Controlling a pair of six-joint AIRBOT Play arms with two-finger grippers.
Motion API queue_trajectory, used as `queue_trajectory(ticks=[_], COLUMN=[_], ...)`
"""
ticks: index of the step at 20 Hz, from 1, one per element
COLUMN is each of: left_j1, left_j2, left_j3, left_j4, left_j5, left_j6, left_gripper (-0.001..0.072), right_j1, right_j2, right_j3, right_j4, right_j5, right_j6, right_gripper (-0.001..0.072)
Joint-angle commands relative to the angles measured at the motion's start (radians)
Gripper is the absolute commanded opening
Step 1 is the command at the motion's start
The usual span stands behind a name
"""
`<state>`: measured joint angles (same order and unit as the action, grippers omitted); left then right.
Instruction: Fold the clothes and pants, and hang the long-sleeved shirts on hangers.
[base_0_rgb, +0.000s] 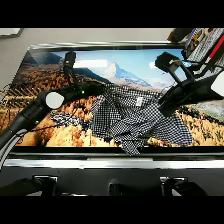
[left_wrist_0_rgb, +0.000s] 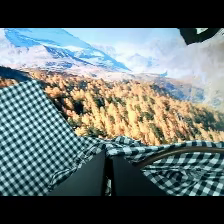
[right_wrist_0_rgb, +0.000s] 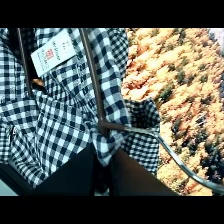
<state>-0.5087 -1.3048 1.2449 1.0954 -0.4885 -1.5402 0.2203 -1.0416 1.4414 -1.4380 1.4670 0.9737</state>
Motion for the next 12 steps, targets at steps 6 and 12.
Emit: queue_trajectory(ticks=[6, 12], left_j1=[0.015, 0.014], left_j2=[0.001, 0.001], left_j3=[0.155, 0.251], left_j4=[0.061, 0.061], left_j5=[-0.200, -0.294], left_j6=[0.030, 0.029], left_gripper=[0.0019, 0.0018], right_j1=[0.050, 0.103], right_j2=[-0.037, -0.103], right_j3=[0.000, 0.000], right_j4=[-0.071, -0.119], right_j5=[-0.034, -0.097], right_j6=[0.011, 0.080], right_gripper=[0.0029, 0.0029])
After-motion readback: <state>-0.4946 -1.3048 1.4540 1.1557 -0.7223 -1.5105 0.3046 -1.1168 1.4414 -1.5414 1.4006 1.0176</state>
